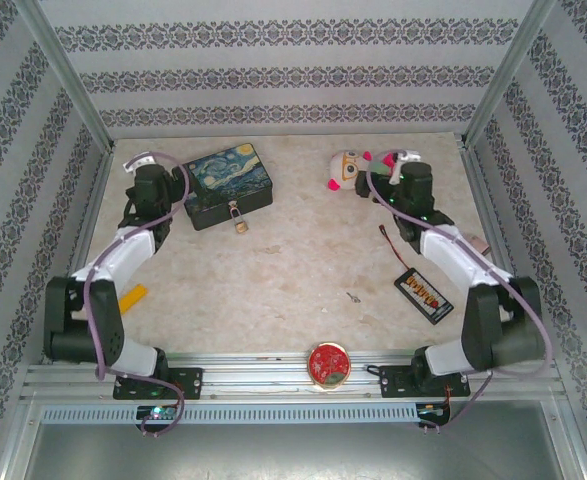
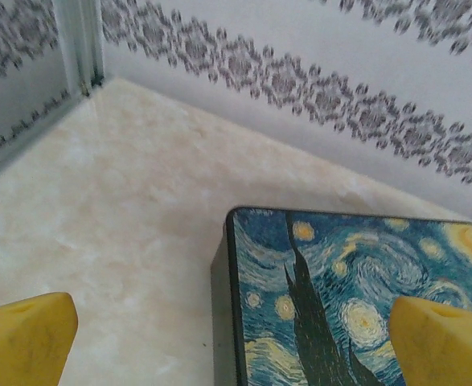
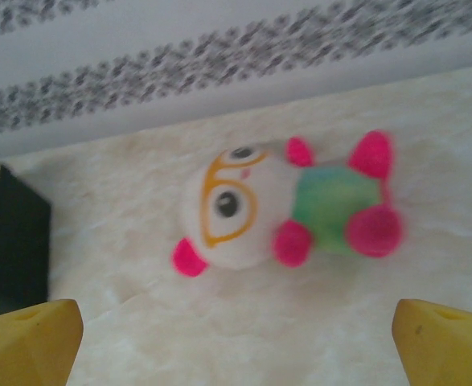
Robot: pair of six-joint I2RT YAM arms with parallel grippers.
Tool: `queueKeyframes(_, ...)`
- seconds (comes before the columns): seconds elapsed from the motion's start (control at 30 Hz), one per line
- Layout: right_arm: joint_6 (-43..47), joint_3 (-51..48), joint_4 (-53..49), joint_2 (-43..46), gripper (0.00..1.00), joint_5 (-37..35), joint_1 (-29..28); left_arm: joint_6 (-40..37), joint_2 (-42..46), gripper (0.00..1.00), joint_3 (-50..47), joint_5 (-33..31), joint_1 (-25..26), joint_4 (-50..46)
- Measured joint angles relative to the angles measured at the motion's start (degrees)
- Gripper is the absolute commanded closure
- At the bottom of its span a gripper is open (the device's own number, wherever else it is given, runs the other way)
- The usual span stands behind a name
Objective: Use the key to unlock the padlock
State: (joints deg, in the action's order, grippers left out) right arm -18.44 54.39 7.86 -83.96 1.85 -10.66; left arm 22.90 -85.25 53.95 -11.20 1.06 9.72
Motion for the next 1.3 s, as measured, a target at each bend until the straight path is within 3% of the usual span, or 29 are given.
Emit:
queueKeyframes(0.2,-3.28,13.18,-5.92,-14.05,0.02,4.92,-7.06,3.04,-9.44,0.01,6.97,3.13,0.0,-6.14)
queueKeyframes(0.3,-4.94,20.15,-7.65,-20.52,0.07,8.15,-9.16,4.15,-12.98,0.01,9.27,4.63,0.0,-7.54)
queueKeyframes(0.4,-6.97,29.18,-10.01,-27.8,0.13,11.67,-10.78,5.01,-15.69,0.08,10.88,6.01,0.0,-8.2)
queueKeyframes(0.53,-9.18,38.95,-11.34,-36.3,0.18,15.41,-12.07,5.57,-18.27,0.1,11.78,6.84,0.0,-8.92)
queueKeyframes(0.73,-11.52,51.45,-15.13,-46.86,0.29,19.19,-13.55,5.86,-20.0,0.18,12.85,7.89,-0.02,-9.16)
queueKeyframes(0.9,-12.13,60.17,-18.47,-53.48,0.33,21.42,-15.15,5.97,-20.26,0.28,13.07,9.18,0.0,-8.92)
queueKeyframes(1.1,-11.91,64.87,-22.03,-57.11,0.42,21.99,-18.12,6.19,-20.31,0.46,12.92,10.45,-0.02,-8.17)
queueKeyframes(1.3,-12.09,61.0,-20.44,-54.97,0.52,21.55,-18.1,8.13,-18.38,0.54,8.26,11.26,-0.57,-3.02)
